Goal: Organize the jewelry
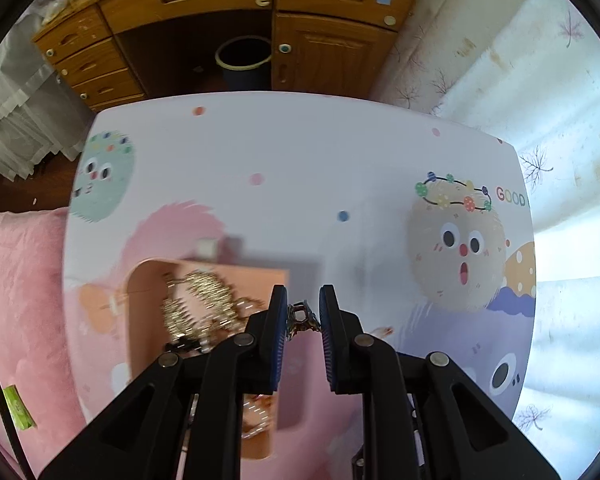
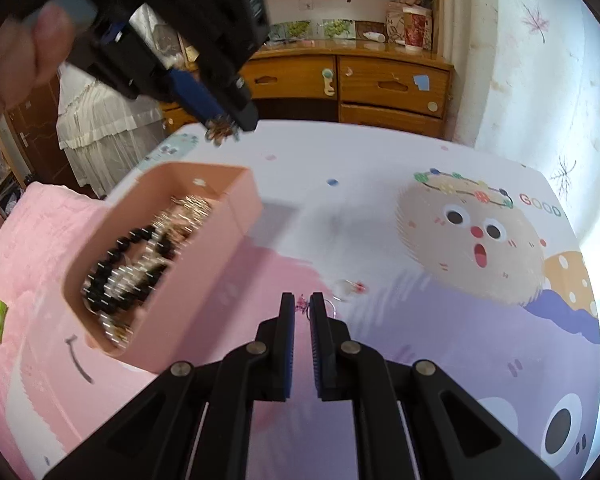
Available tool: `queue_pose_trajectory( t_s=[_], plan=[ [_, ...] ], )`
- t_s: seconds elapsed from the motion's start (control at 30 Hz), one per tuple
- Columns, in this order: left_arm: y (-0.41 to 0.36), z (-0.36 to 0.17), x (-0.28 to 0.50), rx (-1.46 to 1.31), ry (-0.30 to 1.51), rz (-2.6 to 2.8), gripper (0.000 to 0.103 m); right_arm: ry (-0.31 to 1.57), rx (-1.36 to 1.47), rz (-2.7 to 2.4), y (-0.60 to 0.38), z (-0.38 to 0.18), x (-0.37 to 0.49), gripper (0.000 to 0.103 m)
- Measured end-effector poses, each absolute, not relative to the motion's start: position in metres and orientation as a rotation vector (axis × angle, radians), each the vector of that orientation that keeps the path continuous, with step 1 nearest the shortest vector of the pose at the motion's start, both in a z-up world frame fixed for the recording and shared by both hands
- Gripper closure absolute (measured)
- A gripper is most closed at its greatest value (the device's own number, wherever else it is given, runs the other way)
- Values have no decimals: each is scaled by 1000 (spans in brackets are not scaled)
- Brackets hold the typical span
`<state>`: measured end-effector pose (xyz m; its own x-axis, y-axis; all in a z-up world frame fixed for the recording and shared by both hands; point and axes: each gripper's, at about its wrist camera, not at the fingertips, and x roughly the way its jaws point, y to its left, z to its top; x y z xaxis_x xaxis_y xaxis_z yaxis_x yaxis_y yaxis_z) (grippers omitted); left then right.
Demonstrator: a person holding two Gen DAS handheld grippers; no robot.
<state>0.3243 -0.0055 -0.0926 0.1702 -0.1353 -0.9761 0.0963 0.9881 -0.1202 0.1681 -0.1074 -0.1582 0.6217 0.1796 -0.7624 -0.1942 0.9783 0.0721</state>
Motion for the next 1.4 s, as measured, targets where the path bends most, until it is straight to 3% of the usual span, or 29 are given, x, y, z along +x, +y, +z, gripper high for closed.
queue_pose_trajectory(
  t_s=[0.63, 0.67, 0.8, 1.07, 1.27, 1.4],
  plan=[
    [103, -107, 295, -79, 1446, -199, 89, 795, 22, 288, -9, -107, 146, 96],
    [105, -106, 293, -66, 1445, -210, 86, 805, 27, 287, -6, -107, 146, 95],
    [104, -101, 291, -40, 1417, -231, 50, 837, 69, 256, -8, -111, 149, 89],
    [115, -107, 292, -34, 1408, -214, 47, 870, 29, 120, -42, -124, 159, 75],
    [122, -114, 280, -10, 1342, -186, 44, 917, -15, 62, -78, -141, 176, 75],
    [125, -119, 267, -9, 1281, -167, 35, 932, -7, 10, -102, -153, 188, 75]
  ],
)
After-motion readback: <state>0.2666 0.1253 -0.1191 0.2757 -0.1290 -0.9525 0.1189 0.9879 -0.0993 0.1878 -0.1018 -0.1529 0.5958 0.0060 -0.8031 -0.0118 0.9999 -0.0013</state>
